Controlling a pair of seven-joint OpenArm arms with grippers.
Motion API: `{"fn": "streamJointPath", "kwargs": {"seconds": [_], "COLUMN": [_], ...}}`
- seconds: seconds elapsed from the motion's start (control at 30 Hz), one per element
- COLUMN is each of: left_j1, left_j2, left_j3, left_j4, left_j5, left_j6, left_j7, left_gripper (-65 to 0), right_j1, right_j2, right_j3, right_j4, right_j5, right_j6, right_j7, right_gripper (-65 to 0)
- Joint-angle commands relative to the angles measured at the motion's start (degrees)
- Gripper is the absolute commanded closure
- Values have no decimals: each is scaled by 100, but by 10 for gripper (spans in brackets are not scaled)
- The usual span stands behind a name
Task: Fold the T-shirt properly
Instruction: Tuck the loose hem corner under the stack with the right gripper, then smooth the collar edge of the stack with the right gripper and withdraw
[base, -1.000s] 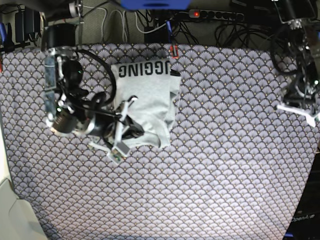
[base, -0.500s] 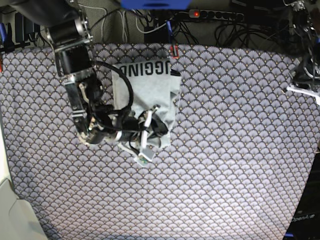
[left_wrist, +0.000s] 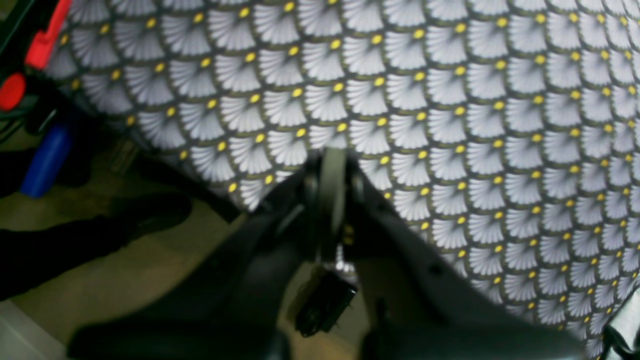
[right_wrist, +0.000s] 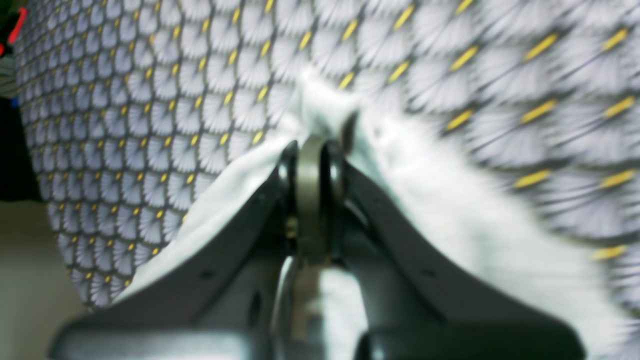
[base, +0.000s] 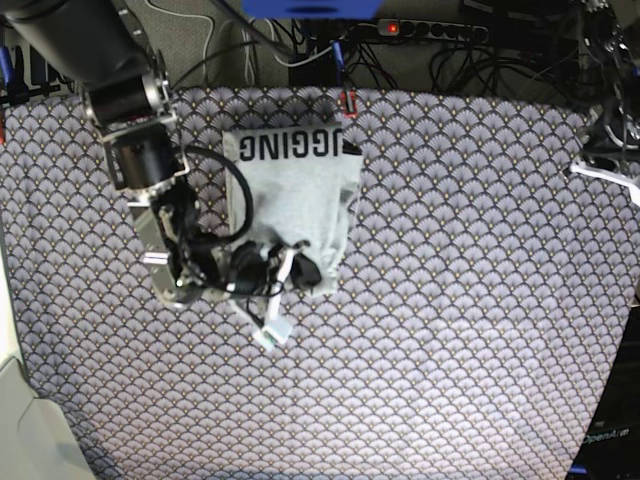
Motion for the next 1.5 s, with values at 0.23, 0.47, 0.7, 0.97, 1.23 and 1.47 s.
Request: {"fn": "streamJointPath", "kwargs": {"seconds": [0.23,0.47,0.7,0.97,1.23,1.47], "left_j1": [115,115,256,273,458,449], "left_j2": [-100,-91,-91,-91,-118,-135], "left_j3": [-40,-40,-40,-40,-49,-585], "left_j4": [111,111,111,111,269,269], "left_j5": [-1,-1,-9,-9,-1,-27], "left_j6": [5,5,5,5,5,-13], "left_j7": [-103,-103,-138,-112,-156,-147], "left_gripper": [-3,-3,-3,-3,-3,-3], "right_j1": [-150,-317,26,201,158,-229], "right_j2": [-262,-341,-315,-306,-315,169], "right_j3": [-15,-41,-41,-41,-15,29], "right_j4": [1025,919,-153,-417,-417,946], "right_j5": [146,129,129,129,-619,-733], "right_j6": [41,41,41,41,41,41], "right_j7": [-178,60,446,657,807,306], "right_gripper": [0,0,0,0,0,0]}}
